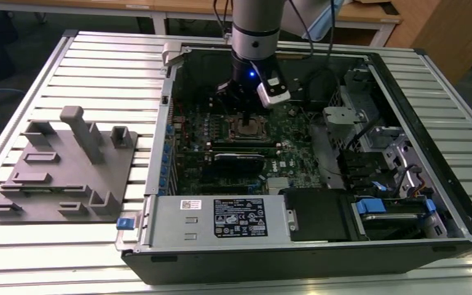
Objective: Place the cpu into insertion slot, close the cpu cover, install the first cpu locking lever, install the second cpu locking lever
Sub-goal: 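Close the cpu cover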
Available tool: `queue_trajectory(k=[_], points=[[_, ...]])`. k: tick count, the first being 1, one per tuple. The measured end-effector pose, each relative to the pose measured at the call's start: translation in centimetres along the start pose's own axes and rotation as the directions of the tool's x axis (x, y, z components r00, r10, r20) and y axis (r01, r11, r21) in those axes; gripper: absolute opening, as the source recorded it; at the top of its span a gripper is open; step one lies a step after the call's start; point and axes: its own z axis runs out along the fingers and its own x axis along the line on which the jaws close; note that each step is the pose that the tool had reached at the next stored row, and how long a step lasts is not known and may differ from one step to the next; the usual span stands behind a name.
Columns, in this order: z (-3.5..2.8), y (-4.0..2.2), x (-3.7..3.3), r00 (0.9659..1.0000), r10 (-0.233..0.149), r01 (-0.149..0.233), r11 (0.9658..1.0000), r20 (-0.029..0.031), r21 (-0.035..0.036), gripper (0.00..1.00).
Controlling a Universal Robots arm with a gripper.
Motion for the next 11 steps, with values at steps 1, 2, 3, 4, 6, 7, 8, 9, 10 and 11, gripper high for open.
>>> queue_trajectory(k=[1, 2, 3, 4, 6, 7, 8, 9, 10, 11], points=[[0.01, 0.0, 0.0, 1.0, 0.002, -0.002, 1.0, 0.0027, -0.0003, 0.11], [0.02, 0.0, -0.01, 1.0, 0.003, -0.003, 1.0, 0.0043, -0.0004, 0.11], [0.02, 0.0, -0.01, 1.0, 0.003, -0.003, 1.0, 0.0046, -0.0004, 0.11], [0.03, 0.0, -0.01, 1.0, 0.004, -0.004, 1.0, 0.0046, -0.0003, 0.11], [0.07, 0.03, -0.22, 1.0, 0.005, -0.005, 1.0, 0.0047, -0.0005, 0.11], [0.08, 0.04, -0.36, 1.0, 0.005, -0.005, 1.0, 0.0047, -0.0005, 0.11], [0.09, 0.04, -0.41, 1.0, 0.005, -0.005, 1.0, 0.0047, -0.0004, 0.11], [0.08, 0.04, -0.42, 1.0, 0.006, -0.006, 1.0, 0.0047, -0.0004, 0.11], [0.09, 0.04, -0.42, 1.0, 0.006, -0.006, 1.0, 0.0047, -0.0004, 0.11], [0.08, 0.05, -0.42, 1.0, 0.006, -0.006, 1.0, 0.0047, -0.0003, 0.11]])
